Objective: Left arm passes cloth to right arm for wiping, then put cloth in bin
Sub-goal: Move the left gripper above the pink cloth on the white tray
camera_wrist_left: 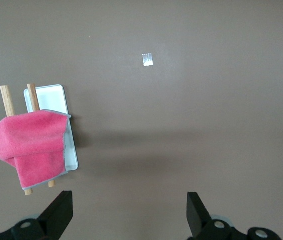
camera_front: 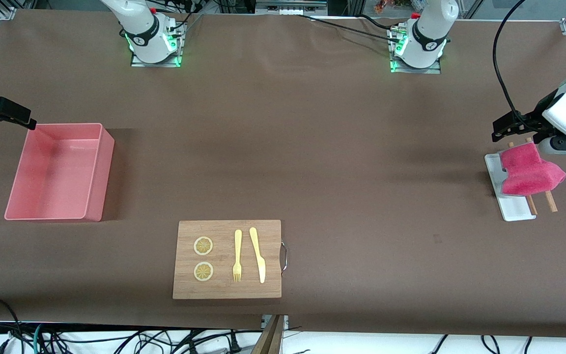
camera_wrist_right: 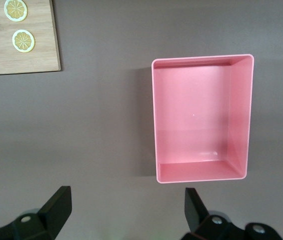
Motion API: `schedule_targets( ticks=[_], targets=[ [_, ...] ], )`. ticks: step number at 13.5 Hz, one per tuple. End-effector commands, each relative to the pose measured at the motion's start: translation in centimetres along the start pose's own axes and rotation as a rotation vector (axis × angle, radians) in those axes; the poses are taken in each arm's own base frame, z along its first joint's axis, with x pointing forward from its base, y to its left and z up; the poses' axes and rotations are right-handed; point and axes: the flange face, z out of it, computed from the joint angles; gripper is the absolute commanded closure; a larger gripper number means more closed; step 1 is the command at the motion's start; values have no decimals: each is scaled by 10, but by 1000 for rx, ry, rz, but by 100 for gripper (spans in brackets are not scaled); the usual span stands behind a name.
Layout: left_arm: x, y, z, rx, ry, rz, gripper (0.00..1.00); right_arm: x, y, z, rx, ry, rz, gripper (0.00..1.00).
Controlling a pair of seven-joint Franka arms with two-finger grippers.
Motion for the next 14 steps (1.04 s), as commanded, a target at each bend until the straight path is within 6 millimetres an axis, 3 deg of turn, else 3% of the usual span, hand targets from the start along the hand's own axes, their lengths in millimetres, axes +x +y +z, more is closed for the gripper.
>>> schedule_targets(
  ticks=[1, 4, 6, 10, 12, 14],
  targets=[
    [-2, -28, 5, 0, -43, -40, 0, 3, 1, -4, 9, 11, -10, 0],
    [4, -54, 31, -8, -94, -84, 0, 3, -1, -4, 9, 9, -13, 0],
    [15, -77, 62, -9, -139, -105, 0, 3, -1, -4, 9, 9, -13, 0],
    [42, -113, 119, 38, -156, 95, 0, 3, -2, -4, 7, 9, -19, 0],
    [47, -117, 134, 49, -171, 156, 0, 3, -2, -4, 7, 9, -19, 0],
    [56, -125, 151, 110, -182, 344, 0, 3, -2, -3, 7, 8, -19, 0]
  ],
)
